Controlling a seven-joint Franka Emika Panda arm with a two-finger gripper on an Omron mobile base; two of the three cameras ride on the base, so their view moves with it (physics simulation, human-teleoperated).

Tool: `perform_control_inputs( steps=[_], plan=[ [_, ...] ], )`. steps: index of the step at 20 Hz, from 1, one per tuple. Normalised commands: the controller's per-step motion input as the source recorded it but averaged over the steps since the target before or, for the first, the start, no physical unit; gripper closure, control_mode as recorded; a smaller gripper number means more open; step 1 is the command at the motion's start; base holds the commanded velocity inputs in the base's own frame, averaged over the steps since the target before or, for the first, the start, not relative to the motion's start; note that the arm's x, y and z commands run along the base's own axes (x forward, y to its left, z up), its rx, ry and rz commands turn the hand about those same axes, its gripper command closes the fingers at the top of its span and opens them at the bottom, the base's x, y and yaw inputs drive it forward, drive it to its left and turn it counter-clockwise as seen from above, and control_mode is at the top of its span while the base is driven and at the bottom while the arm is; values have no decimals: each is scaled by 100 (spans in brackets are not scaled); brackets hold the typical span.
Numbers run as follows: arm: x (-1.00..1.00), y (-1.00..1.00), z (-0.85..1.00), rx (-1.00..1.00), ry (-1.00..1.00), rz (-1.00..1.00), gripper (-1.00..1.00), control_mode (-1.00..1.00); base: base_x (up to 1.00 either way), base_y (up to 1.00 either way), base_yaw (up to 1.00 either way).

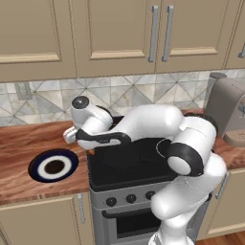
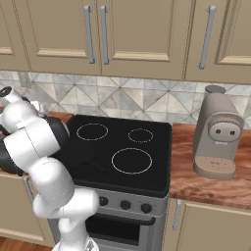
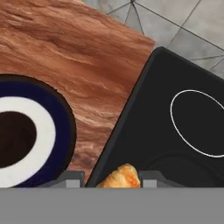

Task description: Pick the croissant and place it on the pan. Then turn on the stove to warm the croissant.

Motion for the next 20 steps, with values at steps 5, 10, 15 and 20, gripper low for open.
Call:
perform_control_inputs(
  steps=[5,10,15,20],
  plan=[
    [-26,-72,15,6,-8,0,100,-100,0,0,0],
    [-28,-79,8,7,-8,0,100,-100,0,0,0],
    [-21,-77,4,7,-7,0,100,-100,0,0,0],
    [-14,-47,0,5,-3,0,100,-100,0,0,0]
  ],
)
